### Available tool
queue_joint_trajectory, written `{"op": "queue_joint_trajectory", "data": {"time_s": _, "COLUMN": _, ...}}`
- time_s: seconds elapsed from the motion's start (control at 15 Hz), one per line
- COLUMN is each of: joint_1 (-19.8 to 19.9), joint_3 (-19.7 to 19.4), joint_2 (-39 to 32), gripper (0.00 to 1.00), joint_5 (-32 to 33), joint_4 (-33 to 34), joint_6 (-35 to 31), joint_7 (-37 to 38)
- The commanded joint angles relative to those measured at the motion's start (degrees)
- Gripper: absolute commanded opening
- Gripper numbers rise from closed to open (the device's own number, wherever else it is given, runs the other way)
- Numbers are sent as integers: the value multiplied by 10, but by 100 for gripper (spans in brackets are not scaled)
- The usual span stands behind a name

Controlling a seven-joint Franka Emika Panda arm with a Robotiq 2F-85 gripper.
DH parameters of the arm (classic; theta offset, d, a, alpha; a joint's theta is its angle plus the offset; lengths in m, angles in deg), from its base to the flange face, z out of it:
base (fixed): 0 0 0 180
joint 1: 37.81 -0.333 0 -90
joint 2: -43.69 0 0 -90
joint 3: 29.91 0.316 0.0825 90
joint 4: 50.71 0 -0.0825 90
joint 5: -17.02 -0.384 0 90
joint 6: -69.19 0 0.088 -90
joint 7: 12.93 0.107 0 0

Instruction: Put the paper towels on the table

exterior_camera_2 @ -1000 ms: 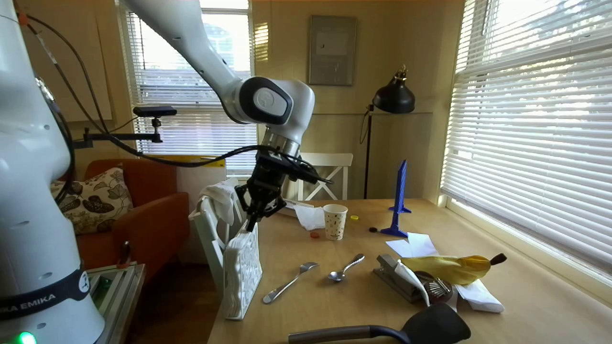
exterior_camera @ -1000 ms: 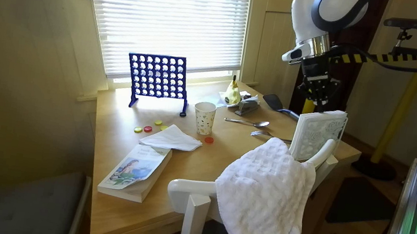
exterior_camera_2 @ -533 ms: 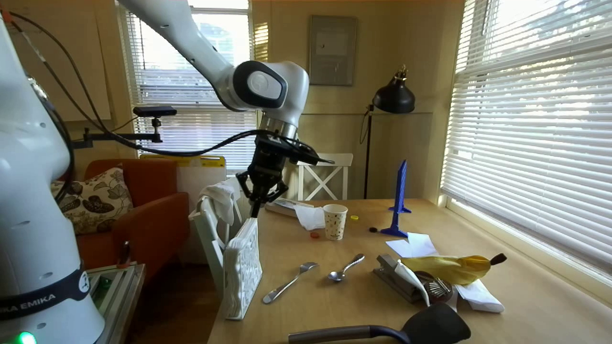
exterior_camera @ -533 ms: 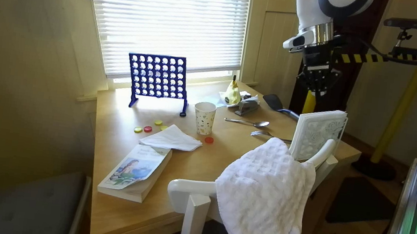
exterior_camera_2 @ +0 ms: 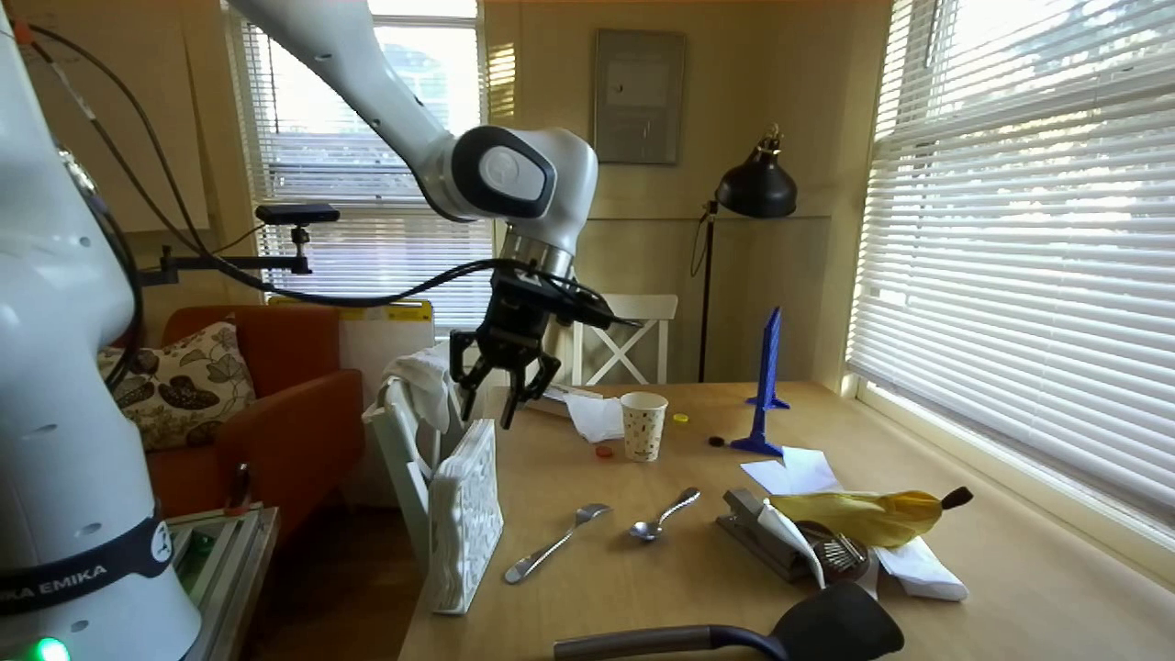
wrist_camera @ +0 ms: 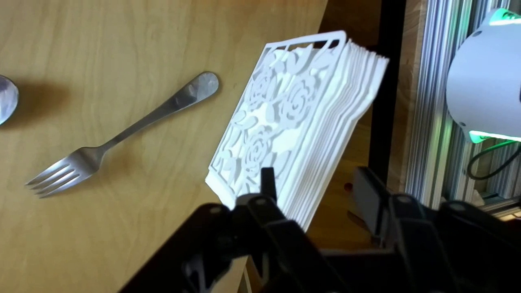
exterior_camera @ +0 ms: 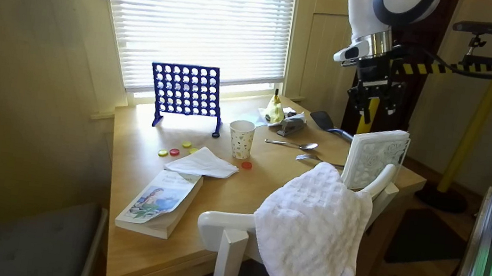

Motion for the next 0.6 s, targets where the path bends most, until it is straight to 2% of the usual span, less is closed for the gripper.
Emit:
{"op": "queue_joint_trajectory", "data": {"time_s": 0.0, "joint_1": 5, "joint_3": -3, "joint_2": -17, "gripper": 39, "joint_5": -5, "joint_4": 9, "joint_6": 6, "joint_7": -8}}
{"op": "queue_joint_trajectory", "data": {"time_s": 0.13, "joint_1": 6, "joint_3": -3, "joint_2": -23, "gripper": 34, "joint_5": -6, "joint_4": 9, "joint_6": 6, "joint_7": -8}}
{"op": "queue_joint_trajectory", "data": {"time_s": 0.2, "joint_1": 7, "joint_3": -4, "joint_2": -25, "gripper": 24, "joint_5": -6, "joint_4": 9, "joint_6": 7, "joint_7": -8}}
{"op": "queue_joint_trajectory", "data": {"time_s": 0.33, "joint_1": 8, "joint_3": -4, "joint_2": -29, "gripper": 18, "joint_5": -6, "joint_4": 9, "joint_6": 7, "joint_7": -7}}
{"op": "queue_joint_trajectory", "data": {"time_s": 0.53, "joint_1": 11, "joint_3": -4, "joint_2": -36, "gripper": 25, "joint_5": -5, "joint_4": 9, "joint_6": 7, "joint_7": -6}}
